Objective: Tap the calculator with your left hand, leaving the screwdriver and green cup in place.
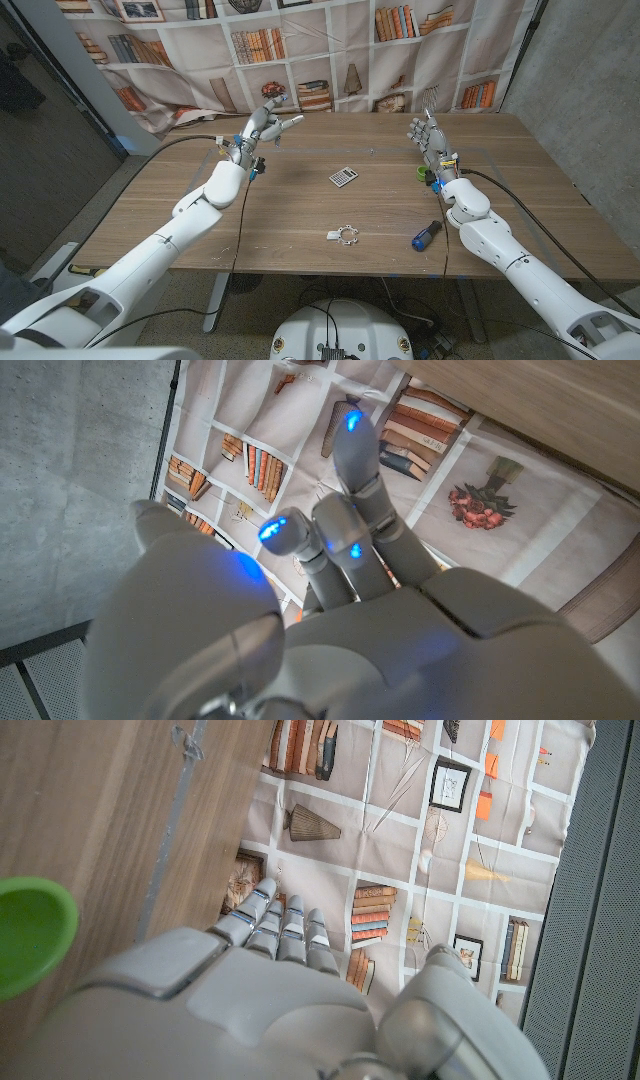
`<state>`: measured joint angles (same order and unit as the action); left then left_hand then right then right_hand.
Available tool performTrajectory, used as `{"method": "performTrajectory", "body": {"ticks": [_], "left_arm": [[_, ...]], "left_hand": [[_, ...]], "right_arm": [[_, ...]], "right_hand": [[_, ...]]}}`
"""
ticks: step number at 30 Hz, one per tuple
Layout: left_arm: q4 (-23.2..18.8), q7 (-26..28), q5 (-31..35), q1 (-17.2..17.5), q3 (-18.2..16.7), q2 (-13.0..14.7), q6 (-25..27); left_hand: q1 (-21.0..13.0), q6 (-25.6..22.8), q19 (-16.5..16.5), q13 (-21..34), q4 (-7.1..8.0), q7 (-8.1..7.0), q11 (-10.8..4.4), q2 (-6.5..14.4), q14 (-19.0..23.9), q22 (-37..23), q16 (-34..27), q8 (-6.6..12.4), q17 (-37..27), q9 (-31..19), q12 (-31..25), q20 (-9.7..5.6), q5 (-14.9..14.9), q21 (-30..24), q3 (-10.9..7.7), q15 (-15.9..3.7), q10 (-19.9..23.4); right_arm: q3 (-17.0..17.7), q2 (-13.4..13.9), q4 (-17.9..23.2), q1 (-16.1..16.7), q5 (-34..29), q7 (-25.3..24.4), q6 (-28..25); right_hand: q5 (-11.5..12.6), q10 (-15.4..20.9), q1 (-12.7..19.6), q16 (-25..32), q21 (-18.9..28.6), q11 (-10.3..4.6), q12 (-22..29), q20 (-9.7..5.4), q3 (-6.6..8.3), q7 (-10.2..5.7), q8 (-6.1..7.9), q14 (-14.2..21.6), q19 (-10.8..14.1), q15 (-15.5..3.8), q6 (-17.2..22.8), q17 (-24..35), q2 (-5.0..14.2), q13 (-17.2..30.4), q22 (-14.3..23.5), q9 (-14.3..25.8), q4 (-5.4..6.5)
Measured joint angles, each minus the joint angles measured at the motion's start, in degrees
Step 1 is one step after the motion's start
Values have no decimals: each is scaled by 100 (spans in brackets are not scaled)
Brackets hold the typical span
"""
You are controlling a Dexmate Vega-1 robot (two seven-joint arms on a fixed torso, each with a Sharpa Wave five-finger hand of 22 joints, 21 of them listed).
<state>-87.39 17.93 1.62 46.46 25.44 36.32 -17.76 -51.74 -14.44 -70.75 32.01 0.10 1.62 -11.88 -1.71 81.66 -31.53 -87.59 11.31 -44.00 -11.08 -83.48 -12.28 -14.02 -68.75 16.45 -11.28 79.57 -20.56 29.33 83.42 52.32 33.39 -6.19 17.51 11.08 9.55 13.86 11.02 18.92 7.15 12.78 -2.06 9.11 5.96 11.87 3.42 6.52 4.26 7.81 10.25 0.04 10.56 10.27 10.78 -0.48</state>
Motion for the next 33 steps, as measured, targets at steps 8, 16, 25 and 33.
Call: {"method": "performTrajectory", "body": {"ticks": [8, 16, 25, 33], "left_arm": [[-303, 173, 506, 20, 73, 133, 303], [-587, 175, 903, -17, 181, 249, 639], [-867, 79, 1218, -70, 299, 378, 887], [-1166, -64, 1628, -110, 399, 500, 1226]], "left_hand": [[-1041, 154, 182, 138, -399, -133, 0, 347, -21, 172, 85, 0, -65, -24, -60, -20, 89, 0, -352, -20, -145], [-2218, 517, 567, 422, -912, -37, 133, 685, -86, 157, 273, 0, -128, -53, -14, -11, -44, -161, -1000, -15, -421], [-2558, 422, 808, 886, -928, -144, 218, 558, -144, -22, 519, 57, -218, -78, -210, 93, -1131, -161, -1677, 44, -521], [-2669, 10, 862, 886, -881, -360, 296, 519, -144, -48, 594, 123, -283, -80, -236, 105, -1712, -160, -1946, 45, -494]], "right_arm": [[10, 10, 45, 65, 6, -14, 8], [49, 27, 110, 151, 31, -52, 46], [77, 55, 157, 202, 69, -55, 49], [100, 87, 226, 255, 80, -46, 49]], "right_hand": [[0, 20, 42, 0, -15, 19, 0, 0, 17, -1, 0, 60, 0, 2, -1, 0, 42, 0, 0, 0, -17], [0, 51, 70, 0, -15, -10, 0, -30, 40, -12, 0, 69, 31, -5, 50, 0, 70, -1, 0, 0, -40], [-15, 51, 106, 0, -15, -10, 0, 1, 63, -12, 0, 71, 63, -7, 49, 0, 106, -1, 0, 0, -64], [-28, 58, 128, 0, -38, -17, 0, 1, 87, -13, 0, 71, 63, -9, 49, 0, 128, -1, 0, 0, -87]]}}
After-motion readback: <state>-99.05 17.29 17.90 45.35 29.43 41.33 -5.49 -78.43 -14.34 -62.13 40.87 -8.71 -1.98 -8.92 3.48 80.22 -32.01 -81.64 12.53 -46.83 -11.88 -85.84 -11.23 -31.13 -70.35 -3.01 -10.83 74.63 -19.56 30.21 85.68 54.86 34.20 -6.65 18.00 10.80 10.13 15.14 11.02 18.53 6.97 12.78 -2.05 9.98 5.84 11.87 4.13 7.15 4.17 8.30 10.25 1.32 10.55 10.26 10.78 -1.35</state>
